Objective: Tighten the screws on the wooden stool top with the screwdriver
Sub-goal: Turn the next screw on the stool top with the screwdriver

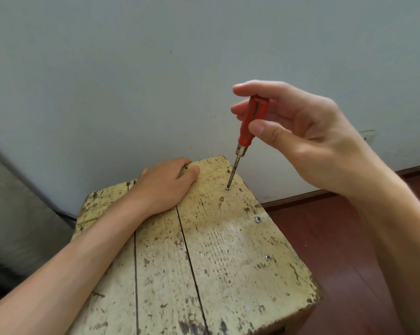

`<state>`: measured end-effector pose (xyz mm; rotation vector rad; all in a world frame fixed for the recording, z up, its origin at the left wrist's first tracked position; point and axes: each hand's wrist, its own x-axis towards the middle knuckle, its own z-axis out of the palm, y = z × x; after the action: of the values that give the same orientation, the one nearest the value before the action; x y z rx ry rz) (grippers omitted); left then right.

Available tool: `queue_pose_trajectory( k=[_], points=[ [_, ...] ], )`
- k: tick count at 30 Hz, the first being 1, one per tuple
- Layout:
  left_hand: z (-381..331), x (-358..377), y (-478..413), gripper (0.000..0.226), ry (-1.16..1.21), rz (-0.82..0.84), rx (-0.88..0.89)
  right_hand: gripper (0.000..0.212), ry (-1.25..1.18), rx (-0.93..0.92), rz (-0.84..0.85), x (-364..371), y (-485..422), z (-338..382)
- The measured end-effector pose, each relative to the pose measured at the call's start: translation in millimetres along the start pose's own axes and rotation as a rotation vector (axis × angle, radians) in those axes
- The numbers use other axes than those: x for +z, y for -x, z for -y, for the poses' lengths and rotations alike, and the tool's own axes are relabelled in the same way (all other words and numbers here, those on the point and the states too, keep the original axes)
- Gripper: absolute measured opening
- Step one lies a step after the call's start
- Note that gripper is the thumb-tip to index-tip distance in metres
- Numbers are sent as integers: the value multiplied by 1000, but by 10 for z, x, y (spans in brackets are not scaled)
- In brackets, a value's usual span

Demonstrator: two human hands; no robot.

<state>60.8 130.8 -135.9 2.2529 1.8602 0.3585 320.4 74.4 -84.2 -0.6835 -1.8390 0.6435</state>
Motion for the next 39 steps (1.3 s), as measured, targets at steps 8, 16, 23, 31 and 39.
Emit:
queue_pose_trajectory(
  k=[8,16,23,31,39],
  points=[
    [20,-13,3,47,3,7,-3,34,-63,12,-71,45,-17,20],
    [17,-8,6,48,14,4,-5,27,85,10,-229,287,-61,15],
    [21,-6,3,51,12,0,-3,36,-8,19,-74,59,-5,-48],
    [35,-13,0,50,9,6,-2,43,-109,2,-37,32,-10,-44],
    [22,-15,0,48,22,5,3,32,49,-28,-216,252,-38,-5]
  ],
)
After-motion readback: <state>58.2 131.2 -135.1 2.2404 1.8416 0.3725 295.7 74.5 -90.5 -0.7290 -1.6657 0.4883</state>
